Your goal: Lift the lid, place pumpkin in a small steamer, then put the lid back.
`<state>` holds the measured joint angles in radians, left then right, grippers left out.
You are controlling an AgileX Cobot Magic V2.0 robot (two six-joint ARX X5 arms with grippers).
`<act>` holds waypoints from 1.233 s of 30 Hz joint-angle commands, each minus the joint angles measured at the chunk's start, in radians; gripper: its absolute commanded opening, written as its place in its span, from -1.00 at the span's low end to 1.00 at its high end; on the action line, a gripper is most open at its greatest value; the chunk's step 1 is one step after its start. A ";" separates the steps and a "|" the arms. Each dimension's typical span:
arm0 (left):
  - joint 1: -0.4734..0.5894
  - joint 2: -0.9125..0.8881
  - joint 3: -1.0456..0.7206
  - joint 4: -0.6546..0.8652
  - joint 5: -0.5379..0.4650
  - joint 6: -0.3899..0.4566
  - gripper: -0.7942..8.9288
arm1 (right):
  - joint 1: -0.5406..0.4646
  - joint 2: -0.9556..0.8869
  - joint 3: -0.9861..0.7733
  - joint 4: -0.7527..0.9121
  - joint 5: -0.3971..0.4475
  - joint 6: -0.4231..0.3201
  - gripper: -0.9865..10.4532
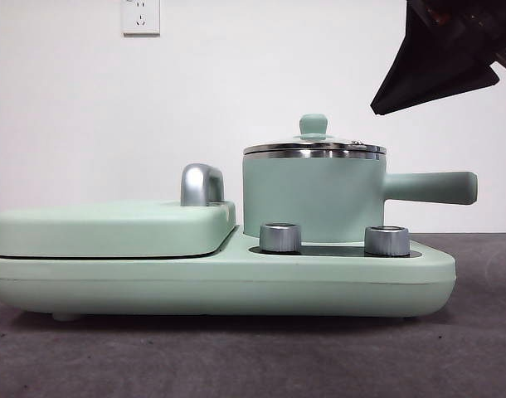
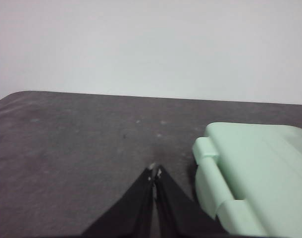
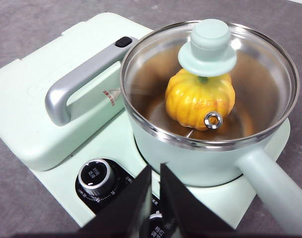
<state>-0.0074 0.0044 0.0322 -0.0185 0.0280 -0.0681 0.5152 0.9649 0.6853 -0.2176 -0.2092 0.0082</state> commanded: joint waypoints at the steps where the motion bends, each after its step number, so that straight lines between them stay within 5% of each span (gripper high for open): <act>1: 0.009 -0.001 -0.020 0.012 -0.011 0.002 -0.82 | 0.006 0.005 0.015 0.013 0.000 0.010 -0.78; 22: 0.011 -0.001 -0.020 0.012 -0.010 -0.007 -0.82 | 0.006 0.005 0.015 0.015 0.000 0.010 -0.78; 25: 0.011 -0.001 -0.020 0.012 -0.010 -0.007 -0.82 | 0.002 -0.022 0.015 0.008 0.015 -0.042 -0.78; 37: 0.011 -0.001 -0.020 0.011 -0.010 -0.007 -0.82 | -0.194 -0.356 -0.177 0.014 0.054 -0.061 -0.78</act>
<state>0.0025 0.0044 0.0322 -0.0185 0.0216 -0.0715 0.3359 0.6312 0.5175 -0.2119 -0.1570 -0.0479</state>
